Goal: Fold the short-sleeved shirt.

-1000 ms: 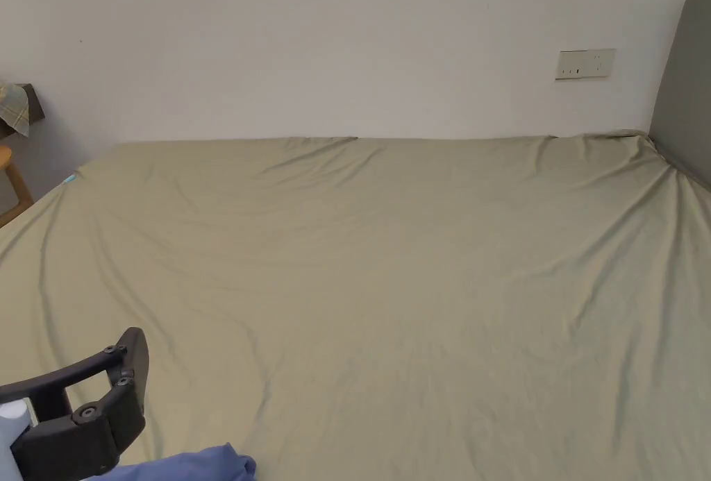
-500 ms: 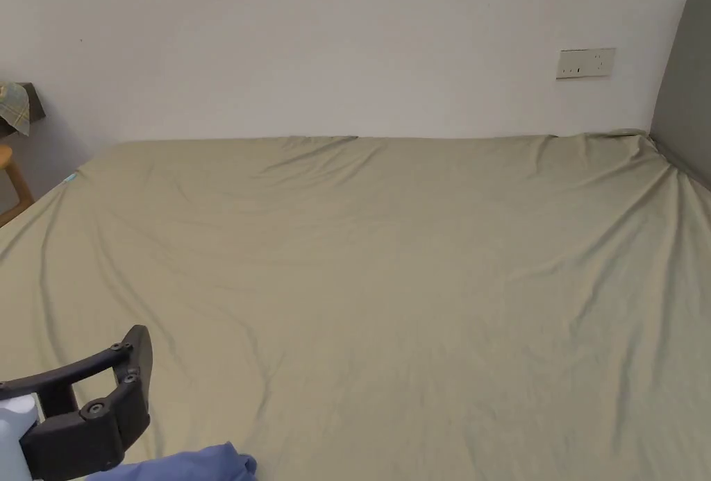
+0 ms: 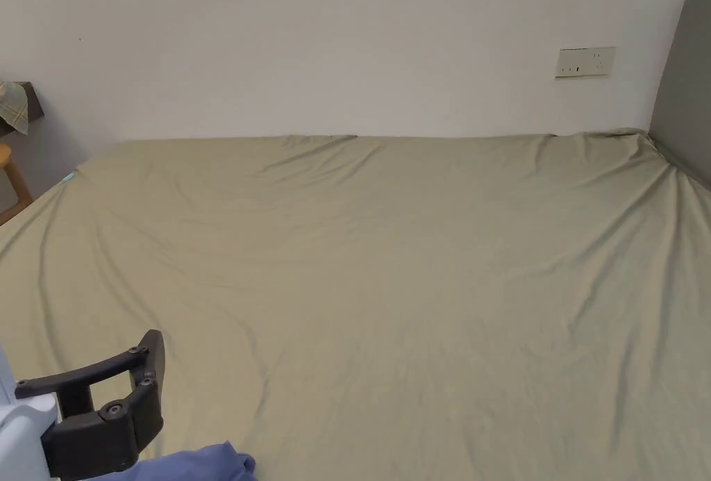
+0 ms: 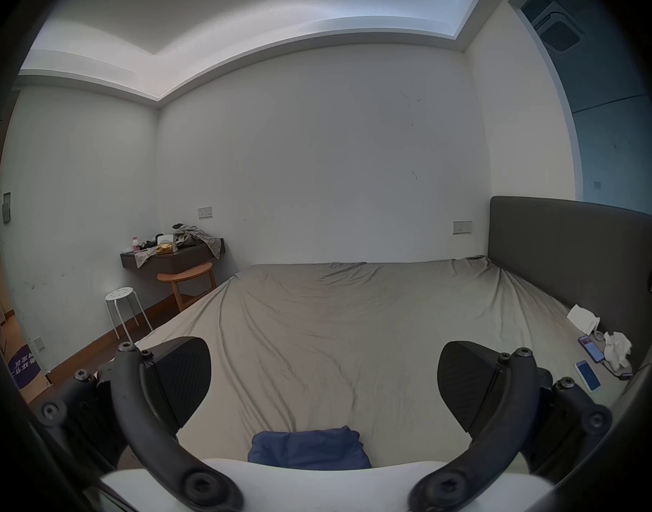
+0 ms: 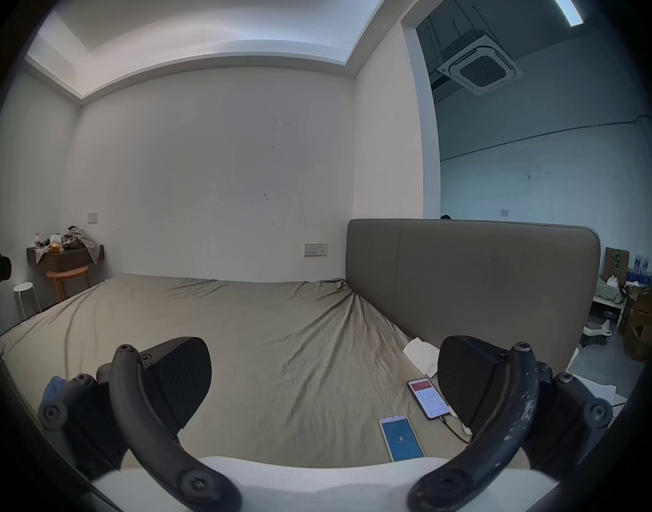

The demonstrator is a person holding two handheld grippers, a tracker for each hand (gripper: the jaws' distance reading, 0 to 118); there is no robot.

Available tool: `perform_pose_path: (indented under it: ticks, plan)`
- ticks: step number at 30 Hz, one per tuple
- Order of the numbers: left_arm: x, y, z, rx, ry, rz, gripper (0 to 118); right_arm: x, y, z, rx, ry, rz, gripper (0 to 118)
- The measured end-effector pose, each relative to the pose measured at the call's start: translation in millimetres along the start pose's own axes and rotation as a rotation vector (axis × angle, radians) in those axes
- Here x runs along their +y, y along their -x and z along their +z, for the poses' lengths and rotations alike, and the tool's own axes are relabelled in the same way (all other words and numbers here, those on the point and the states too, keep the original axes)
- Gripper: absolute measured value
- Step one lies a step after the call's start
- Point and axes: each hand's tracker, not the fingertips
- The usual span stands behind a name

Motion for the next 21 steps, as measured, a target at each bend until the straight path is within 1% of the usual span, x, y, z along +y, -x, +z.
perform_pose_path:
  ticks: [21]
  plan:
    - [0.5,1.0,-7.3,0.006,0.000,-0.003,118,1.0,-0.3,-1.1,0.002,-0.002,-0.002,118]
